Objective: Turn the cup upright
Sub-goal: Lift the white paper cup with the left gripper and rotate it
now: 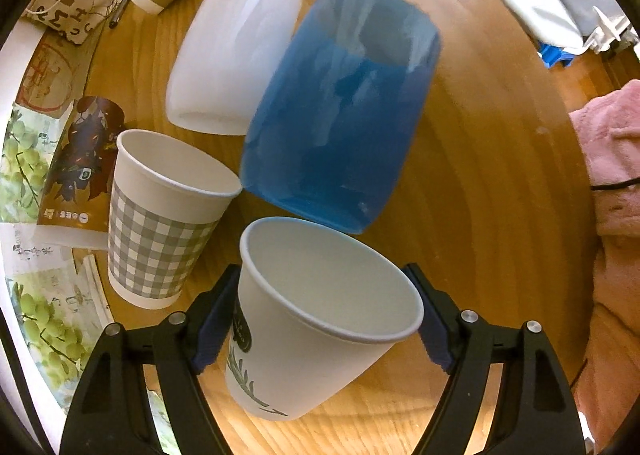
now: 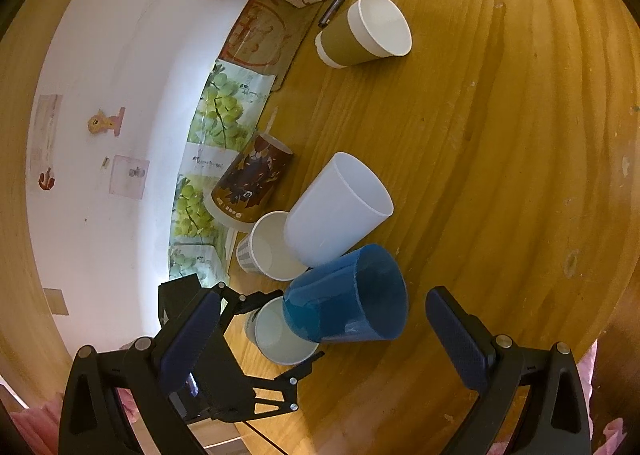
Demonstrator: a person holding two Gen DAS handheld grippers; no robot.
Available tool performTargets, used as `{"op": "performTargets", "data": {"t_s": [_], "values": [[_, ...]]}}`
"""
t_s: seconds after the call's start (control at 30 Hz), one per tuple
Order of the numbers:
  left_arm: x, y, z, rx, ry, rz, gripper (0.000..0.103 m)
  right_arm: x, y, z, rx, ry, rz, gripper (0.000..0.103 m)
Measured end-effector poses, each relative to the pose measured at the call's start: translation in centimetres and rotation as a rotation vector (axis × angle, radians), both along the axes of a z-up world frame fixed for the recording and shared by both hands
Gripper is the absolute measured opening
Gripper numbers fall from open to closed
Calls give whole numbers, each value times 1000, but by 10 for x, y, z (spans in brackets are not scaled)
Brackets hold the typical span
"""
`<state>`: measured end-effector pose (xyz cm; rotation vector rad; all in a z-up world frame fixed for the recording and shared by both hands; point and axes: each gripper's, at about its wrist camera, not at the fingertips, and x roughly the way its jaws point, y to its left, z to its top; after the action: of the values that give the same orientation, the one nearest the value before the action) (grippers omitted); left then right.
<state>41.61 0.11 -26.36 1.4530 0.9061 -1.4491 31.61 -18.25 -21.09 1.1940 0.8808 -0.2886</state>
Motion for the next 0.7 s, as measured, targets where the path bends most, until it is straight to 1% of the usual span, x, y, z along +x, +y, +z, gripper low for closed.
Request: {"op": "performTargets", "data": {"t_s": [0.07, 0.17, 0.27, 0.43, 0.47, 0.57, 0.63, 0.7], "values": [[10, -3, 5, -7, 24, 5, 81, 0, 2, 2, -2, 1, 3, 103], [18, -2, 13, -10, 81, 33, 81, 0, 4, 5, -8, 3, 13, 103], [29, -5, 21, 3, 165, 91, 81, 0, 8, 10, -17, 3, 29, 103], [41, -10, 37, -6, 308, 206, 81, -2, 14, 17, -33, -1, 55, 103], [36, -8, 42, -6, 334, 228, 81, -2, 14, 18, -36, -2, 58, 103], [39, -7, 51, -13, 418, 304, 81, -4, 17, 22, -43, -6, 64, 103], [32, -5, 58, -13, 490, 368, 81, -8, 18, 25, -48, -10, 68, 103], [36, -2, 61, -22, 552, 432, 81, -11, 19, 27, -55, -13, 69, 103]]}}
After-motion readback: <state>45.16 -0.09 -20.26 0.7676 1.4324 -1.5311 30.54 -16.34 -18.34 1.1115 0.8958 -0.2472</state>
